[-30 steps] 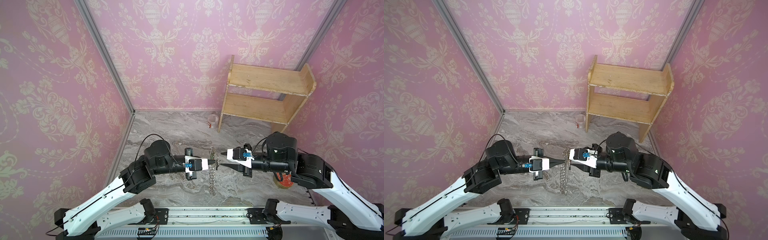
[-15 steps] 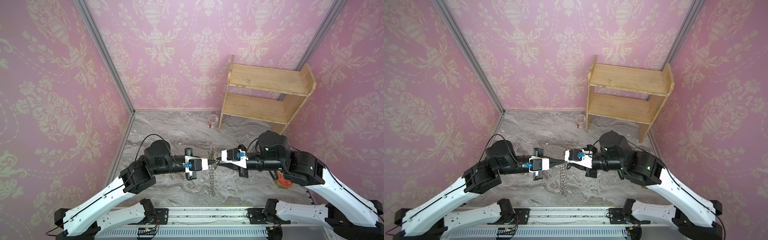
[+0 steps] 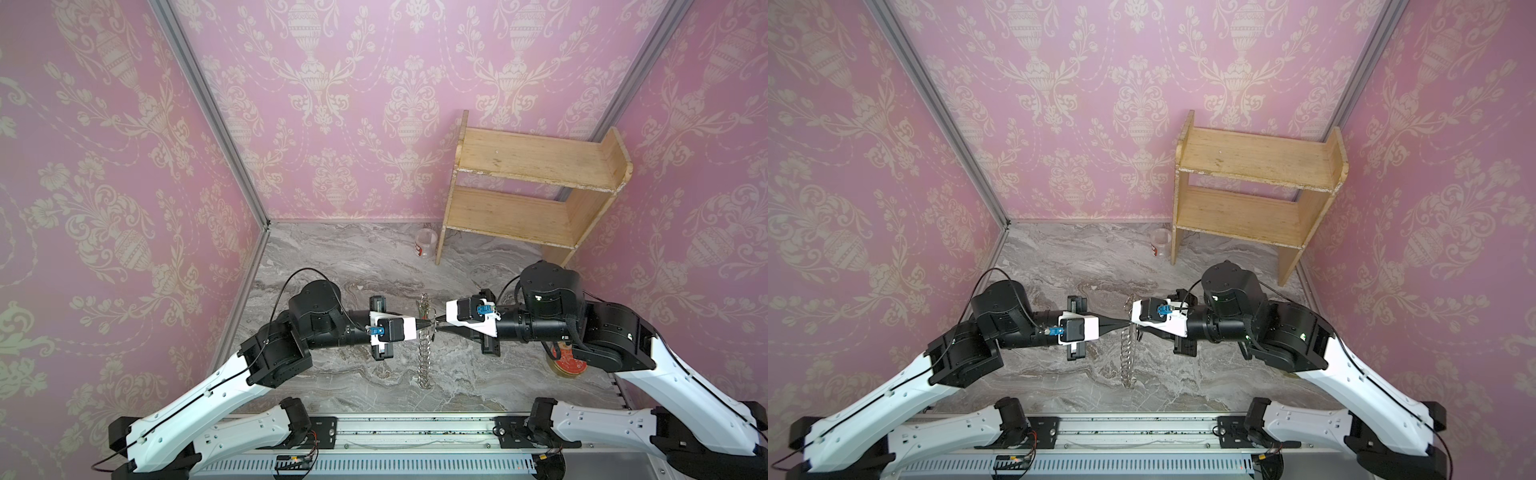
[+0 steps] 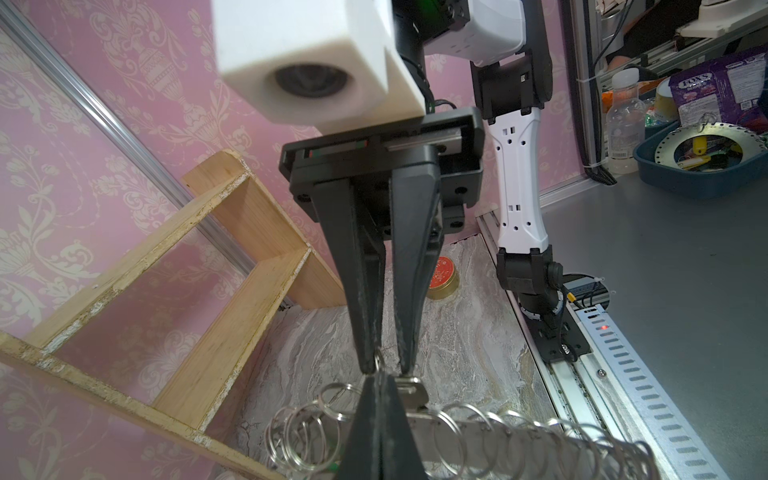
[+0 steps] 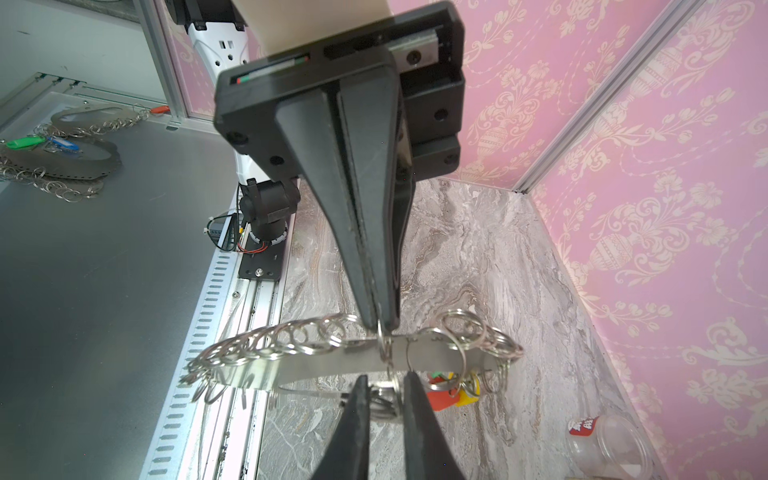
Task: Put the keys on the keyring
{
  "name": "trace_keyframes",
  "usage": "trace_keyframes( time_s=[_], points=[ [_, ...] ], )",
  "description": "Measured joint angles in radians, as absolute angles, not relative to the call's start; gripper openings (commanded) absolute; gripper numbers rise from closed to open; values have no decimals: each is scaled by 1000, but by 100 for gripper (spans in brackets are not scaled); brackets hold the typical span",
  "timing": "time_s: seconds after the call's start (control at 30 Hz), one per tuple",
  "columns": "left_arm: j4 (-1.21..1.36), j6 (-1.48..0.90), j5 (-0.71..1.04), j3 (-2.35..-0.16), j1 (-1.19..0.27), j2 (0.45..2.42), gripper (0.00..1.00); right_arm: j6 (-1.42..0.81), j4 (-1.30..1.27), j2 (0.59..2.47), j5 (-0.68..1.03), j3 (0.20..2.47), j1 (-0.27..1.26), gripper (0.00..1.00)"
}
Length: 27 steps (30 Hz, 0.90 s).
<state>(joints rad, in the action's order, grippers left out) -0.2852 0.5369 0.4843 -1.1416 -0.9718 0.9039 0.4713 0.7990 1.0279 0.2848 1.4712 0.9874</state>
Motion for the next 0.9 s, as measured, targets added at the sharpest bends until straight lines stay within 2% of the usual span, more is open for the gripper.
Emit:
trace_keyframes(
  time_s=[0.43,0.9],
  points=[
    [-285,537,484,-1142,-972,904,0,473,803,1028,290,1476,983,0],
    [-170,508,465,-1071,-973,877,0,424,768,1008,289,1446,978,0]
  ],
)
